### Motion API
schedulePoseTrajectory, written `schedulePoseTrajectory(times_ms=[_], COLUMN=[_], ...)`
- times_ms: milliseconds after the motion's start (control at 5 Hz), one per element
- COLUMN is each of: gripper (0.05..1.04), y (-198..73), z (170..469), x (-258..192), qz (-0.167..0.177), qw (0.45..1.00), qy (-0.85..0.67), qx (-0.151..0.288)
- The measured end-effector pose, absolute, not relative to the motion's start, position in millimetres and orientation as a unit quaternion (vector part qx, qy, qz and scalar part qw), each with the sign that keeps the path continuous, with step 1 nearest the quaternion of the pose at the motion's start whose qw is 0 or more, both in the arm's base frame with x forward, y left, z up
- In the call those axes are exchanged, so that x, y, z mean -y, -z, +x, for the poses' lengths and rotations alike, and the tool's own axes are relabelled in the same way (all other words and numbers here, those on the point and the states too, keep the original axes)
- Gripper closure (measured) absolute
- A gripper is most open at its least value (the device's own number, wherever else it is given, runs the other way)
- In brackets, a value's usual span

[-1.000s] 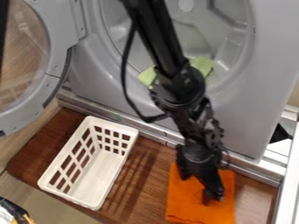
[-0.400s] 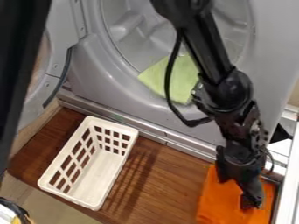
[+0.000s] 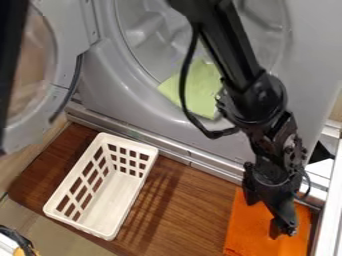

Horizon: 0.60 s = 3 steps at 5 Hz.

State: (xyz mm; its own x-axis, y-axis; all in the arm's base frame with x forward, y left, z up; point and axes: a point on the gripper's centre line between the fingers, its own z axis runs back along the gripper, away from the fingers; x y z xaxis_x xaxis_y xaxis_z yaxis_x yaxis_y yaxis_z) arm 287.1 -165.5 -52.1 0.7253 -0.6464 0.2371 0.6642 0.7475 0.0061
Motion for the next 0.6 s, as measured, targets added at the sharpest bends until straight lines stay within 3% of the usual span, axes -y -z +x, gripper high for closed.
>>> schedulePoseTrajectory(times_ms=[200, 600], gripper=[0.083, 0.084], y=[30, -28], z=[288, 279], x=[162, 140], qz=[-0.04, -0.008], qw=[0.924, 0.918], qy=[0.361, 0.372], qx=[0.12, 0.134])
